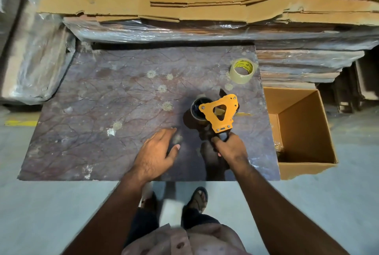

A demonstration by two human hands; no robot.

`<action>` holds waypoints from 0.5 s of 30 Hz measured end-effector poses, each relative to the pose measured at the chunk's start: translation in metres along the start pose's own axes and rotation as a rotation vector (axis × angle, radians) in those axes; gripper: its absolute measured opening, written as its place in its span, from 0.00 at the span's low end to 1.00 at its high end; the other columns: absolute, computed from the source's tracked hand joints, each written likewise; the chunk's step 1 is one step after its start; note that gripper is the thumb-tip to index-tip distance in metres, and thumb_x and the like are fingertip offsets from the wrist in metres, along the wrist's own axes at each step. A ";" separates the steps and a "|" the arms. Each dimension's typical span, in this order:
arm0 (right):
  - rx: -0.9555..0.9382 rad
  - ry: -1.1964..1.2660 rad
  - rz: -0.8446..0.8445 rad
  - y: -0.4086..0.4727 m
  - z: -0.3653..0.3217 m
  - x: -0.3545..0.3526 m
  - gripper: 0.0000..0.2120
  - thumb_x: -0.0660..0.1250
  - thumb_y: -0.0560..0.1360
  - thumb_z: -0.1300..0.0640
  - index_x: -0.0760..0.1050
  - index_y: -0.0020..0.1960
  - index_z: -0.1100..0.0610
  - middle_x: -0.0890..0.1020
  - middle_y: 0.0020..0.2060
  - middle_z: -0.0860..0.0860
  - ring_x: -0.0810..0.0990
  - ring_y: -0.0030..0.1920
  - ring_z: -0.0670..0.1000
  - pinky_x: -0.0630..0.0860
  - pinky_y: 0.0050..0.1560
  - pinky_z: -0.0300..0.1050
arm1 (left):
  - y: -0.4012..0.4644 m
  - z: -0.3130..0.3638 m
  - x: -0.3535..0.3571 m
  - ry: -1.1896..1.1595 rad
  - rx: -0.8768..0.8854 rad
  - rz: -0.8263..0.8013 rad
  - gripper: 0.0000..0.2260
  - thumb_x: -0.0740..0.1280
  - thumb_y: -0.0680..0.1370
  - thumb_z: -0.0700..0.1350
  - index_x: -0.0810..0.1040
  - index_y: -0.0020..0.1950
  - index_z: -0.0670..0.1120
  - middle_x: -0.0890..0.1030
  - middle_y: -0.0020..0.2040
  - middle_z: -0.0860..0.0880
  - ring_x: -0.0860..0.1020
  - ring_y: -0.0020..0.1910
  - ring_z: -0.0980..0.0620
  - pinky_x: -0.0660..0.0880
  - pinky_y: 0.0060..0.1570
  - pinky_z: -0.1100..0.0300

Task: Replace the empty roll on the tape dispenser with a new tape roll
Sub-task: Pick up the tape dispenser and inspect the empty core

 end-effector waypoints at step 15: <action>-0.300 -0.209 0.371 -0.084 -0.172 -0.040 0.23 0.67 0.71 0.36 0.76 0.58 0.50 0.84 0.51 0.59 0.82 0.53 0.64 0.77 0.47 0.52 | -0.002 -0.050 -0.111 -0.053 0.097 0.209 0.22 0.61 0.77 0.55 0.74 0.67 0.45 0.79 0.61 0.45 0.78 0.59 0.42 0.77 0.57 0.48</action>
Point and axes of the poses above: each hand's wrist, its own y-axis towards the middle knuckle, its own x-axis out of the palm, z = x × y, the point moved 9 cm from there along y, towards the middle knuckle
